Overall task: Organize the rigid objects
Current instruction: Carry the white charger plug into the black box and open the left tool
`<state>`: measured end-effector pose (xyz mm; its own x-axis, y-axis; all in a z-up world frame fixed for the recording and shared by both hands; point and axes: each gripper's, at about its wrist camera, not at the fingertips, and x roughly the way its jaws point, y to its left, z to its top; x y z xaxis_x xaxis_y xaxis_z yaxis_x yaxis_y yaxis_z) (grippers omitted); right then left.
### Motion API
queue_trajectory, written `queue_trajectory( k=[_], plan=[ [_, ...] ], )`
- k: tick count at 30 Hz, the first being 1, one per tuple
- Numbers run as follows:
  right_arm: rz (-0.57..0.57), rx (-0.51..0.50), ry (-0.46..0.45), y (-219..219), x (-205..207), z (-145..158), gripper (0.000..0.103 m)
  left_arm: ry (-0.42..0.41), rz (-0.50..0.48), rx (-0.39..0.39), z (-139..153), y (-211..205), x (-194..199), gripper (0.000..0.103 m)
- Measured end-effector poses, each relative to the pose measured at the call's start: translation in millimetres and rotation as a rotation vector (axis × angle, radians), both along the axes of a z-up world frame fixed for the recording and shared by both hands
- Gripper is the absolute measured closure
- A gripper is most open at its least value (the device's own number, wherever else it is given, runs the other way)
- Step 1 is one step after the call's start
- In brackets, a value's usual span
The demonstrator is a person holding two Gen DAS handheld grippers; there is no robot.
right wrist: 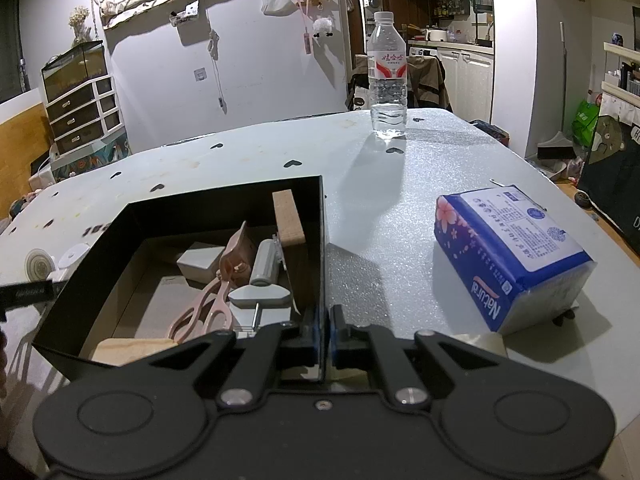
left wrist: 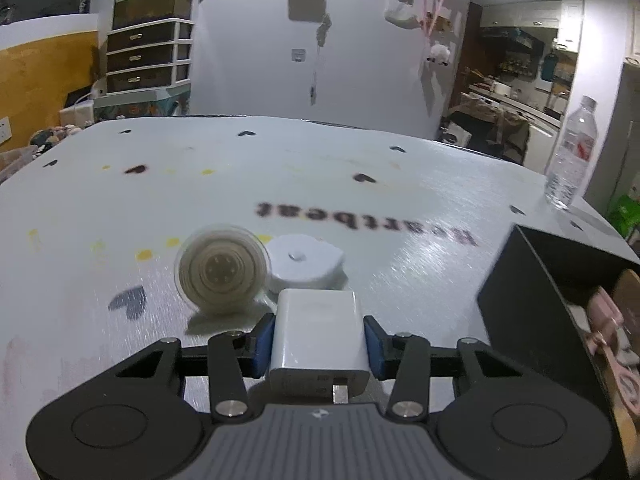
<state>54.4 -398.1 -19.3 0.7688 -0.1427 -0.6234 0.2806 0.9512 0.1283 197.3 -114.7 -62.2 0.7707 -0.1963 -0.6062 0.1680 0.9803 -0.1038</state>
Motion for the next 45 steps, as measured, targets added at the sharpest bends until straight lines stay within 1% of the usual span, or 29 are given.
queue_trajectory(
  k=[3, 9, 13, 18, 20, 22, 26, 30, 32, 39, 45],
  plan=[
    [0.001, 0.000, 0.000, 0, 0, 0, 0.097, 0.010, -0.034, -0.011, 1, -2, -11, 0.056],
    [0.000, 0.001, 0.001, 0, 0, 0, 0.097, 0.055, -0.049, -0.125, 5, 2, -20, 0.056],
    [-0.002, -0.003, 0.002, 0, 0, 0, 0.097, 0.020, -0.059, -0.156, 19, -3, -25, 0.056],
    [-0.007, -0.001, 0.008, 1, 1, 0, 0.098, -0.061, -0.096, -0.216, 50, -18, -33, 0.056],
    [-0.008, 0.000, 0.009, 1, 2, 1, 0.098, -0.087, -0.126, -0.214, 60, -30, -36, 0.056],
    [-0.008, 0.000, 0.009, 1, 2, 1, 0.098, -0.092, -0.154, -0.208, 66, -43, -37, 0.056],
    [-0.007, 0.008, 0.007, 0, 2, 0, 0.098, -0.074, -0.197, -0.174, 68, -70, -40, 0.056],
    [-0.002, 0.011, 0.005, -1, 1, 0, 0.097, -0.033, -0.219, -0.134, 62, -92, -37, 0.056],
    [0.001, 0.014, 0.003, -1, 0, 0, 0.097, -0.023, -0.213, -0.114, 58, -97, -35, 0.056],
    [0.001, 0.017, 0.000, -2, -1, 0, 0.097, -0.039, -0.204, -0.073, 56, -103, -34, 0.056],
    [0.000, 0.017, 0.001, -2, -1, 0, 0.097, -0.040, -0.206, -0.068, 56, -104, -35, 0.056]
  ],
)
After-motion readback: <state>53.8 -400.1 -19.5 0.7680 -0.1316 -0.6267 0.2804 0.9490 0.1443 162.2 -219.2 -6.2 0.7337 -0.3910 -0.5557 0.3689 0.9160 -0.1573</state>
